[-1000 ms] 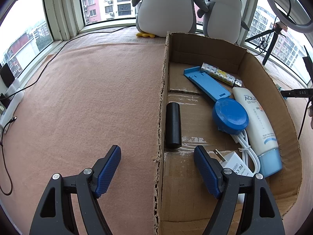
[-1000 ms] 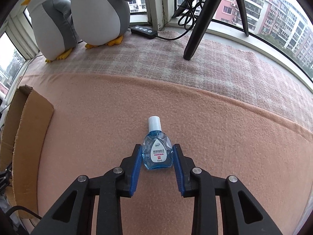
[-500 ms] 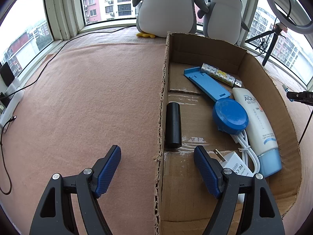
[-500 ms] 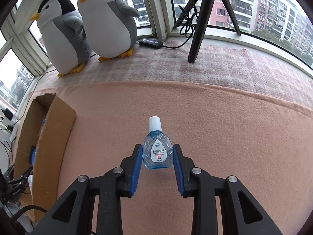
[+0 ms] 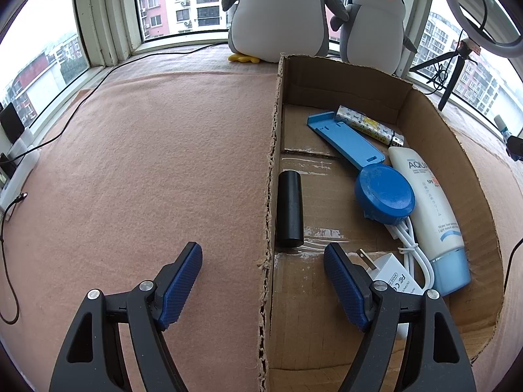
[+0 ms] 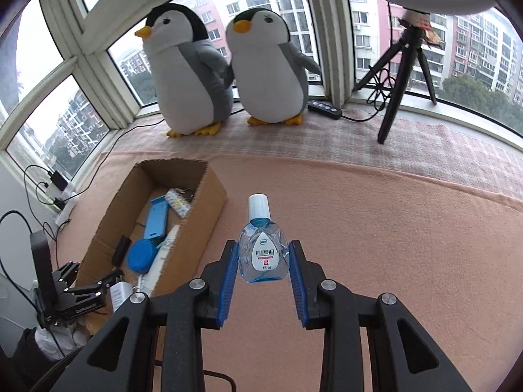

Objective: Organize rigid objects

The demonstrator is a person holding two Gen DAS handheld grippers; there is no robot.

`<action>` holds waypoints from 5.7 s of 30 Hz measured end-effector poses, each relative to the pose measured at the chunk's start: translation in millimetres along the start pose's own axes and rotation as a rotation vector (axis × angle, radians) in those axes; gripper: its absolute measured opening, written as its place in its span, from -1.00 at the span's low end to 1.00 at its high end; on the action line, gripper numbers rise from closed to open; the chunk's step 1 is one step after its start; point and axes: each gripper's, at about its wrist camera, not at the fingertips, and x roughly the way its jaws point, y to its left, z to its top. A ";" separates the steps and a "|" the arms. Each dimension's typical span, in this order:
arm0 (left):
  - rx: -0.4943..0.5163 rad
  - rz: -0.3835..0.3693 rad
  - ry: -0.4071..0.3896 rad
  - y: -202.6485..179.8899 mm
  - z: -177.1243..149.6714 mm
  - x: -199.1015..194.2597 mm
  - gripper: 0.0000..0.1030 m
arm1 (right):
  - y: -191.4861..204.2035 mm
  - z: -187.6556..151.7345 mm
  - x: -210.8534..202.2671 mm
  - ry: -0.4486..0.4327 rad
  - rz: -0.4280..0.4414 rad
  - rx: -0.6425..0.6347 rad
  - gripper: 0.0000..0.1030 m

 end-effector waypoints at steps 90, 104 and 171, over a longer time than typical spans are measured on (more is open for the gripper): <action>0.035 0.015 -0.136 -10.3 16.9 -86.8 0.68 | 125.3 -29.1 -9.2 -0.015 0.051 -0.102 0.22; 0.086 -0.042 -0.237 -40.3 19.3 -153.7 0.69 | 99.7 -45.2 -75.4 -0.157 -0.087 0.023 0.47; 0.109 -0.055 -0.259 -56.6 16.9 -178.1 0.88 | 98.5 -64.2 -92.3 -0.195 -0.140 0.077 0.60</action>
